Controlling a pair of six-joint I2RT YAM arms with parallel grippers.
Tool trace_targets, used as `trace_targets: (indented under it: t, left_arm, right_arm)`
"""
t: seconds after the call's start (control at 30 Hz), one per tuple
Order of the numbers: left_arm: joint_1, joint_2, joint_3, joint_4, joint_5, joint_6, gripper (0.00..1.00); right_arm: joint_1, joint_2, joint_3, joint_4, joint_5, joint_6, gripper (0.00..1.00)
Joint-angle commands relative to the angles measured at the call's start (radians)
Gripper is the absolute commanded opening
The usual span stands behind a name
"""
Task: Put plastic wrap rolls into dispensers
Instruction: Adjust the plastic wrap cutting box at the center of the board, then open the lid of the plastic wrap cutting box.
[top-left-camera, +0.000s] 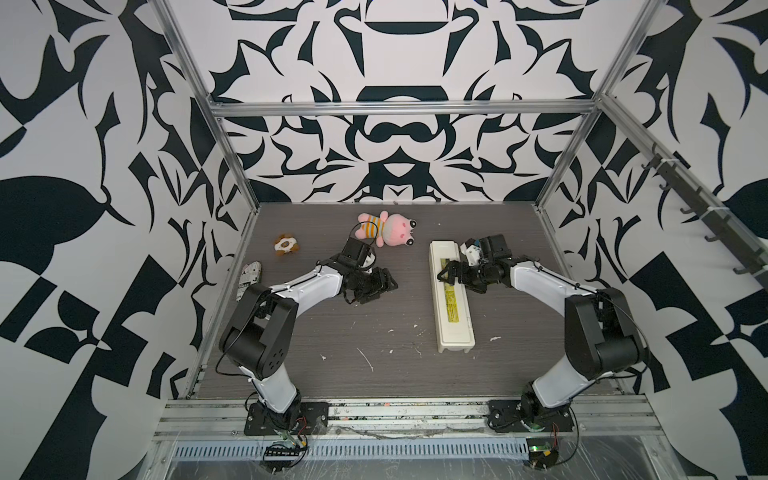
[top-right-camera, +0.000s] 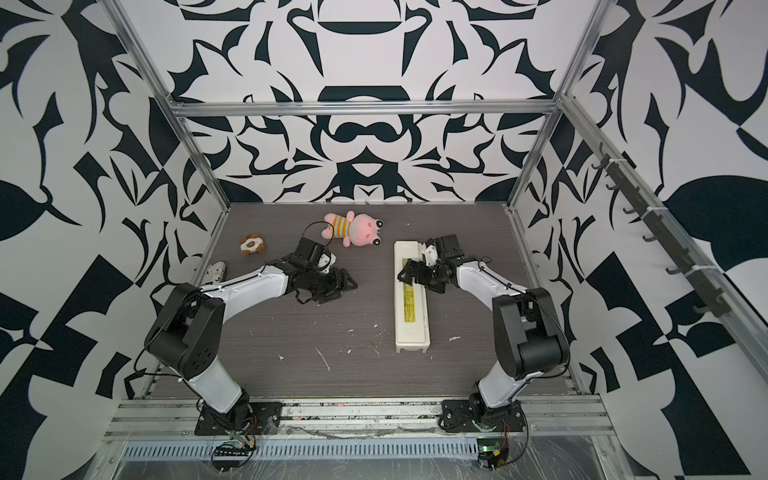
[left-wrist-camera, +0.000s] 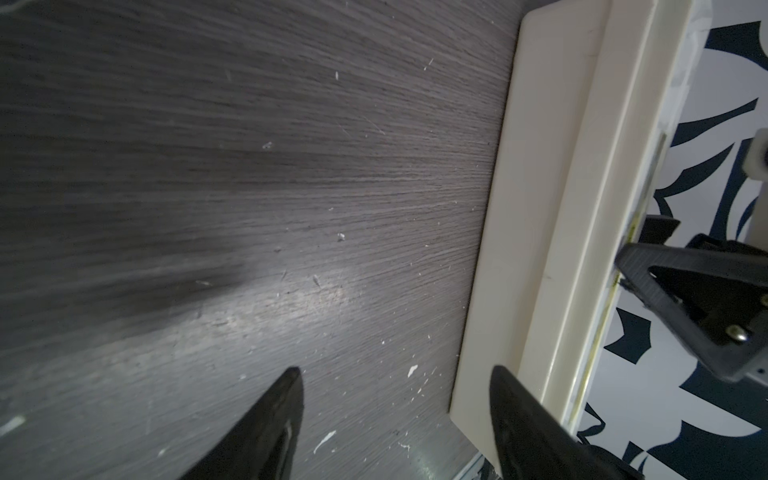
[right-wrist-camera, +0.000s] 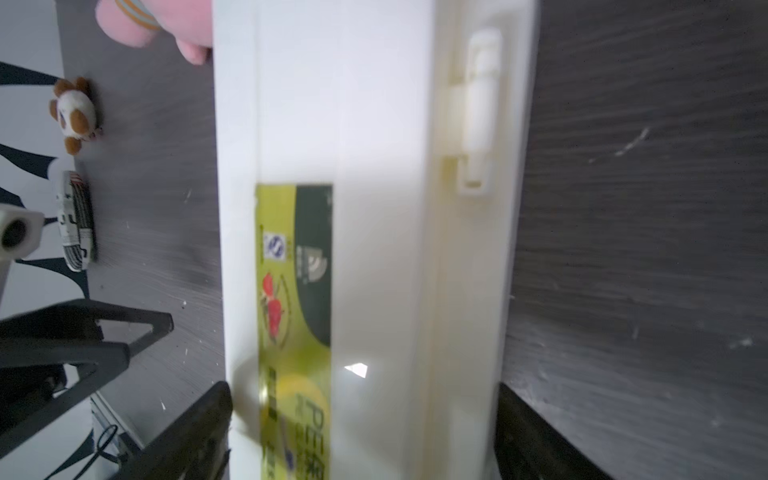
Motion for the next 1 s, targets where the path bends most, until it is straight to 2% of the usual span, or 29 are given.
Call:
trace_targets:
  t: [0.0, 0.2, 0.33, 0.4, 0.5, 0.63, 0.8, 0.97]
  left_arm:
    - [0.002, -0.012, -0.007, -0.036, -0.011, 0.018, 0.73]
    - [0.002, -0.004, 0.004, -0.031, -0.019, 0.018, 0.73]
    - [-0.001, 0.01, 0.014, -0.006, -0.012, 0.019, 0.73]
    - [-0.005, 0.011, 0.023, -0.003, -0.015, 0.027, 0.73]
    - [-0.011, 0.012, 0.027, 0.034, 0.005, 0.021, 0.73]
    - [-0.057, 0.056, 0.07, 0.058, 0.009, 0.026, 0.73]
    - [-0.116, 0.116, 0.099, 0.13, 0.031, -0.004, 0.73]
    - [-0.137, 0.137, 0.071, 0.219, 0.062, -0.054, 0.73]
  right_arm:
    - [0.01, 0.047, -0.03, -0.063, 0.087, -0.013, 0.9]
    - [0.022, -0.085, 0.074, -0.261, 0.323, -0.059, 0.94]
    - [0.134, -0.14, 0.201, -0.413, 0.57, -0.065, 0.93]
    - [0.219, -0.123, 0.276, -0.488, 0.699, -0.059, 0.89]
    - [0.305, -0.046, 0.378, -0.585, 0.814, -0.027, 0.83]
    - [0.408, 0.104, 0.517, -0.711, 0.946, -0.012, 0.87]
    - [0.454, 0.208, 0.611, -0.788, 1.021, -0.005, 0.87]
    - [0.452, 0.223, 0.601, -0.787, 1.025, -0.002, 0.87]
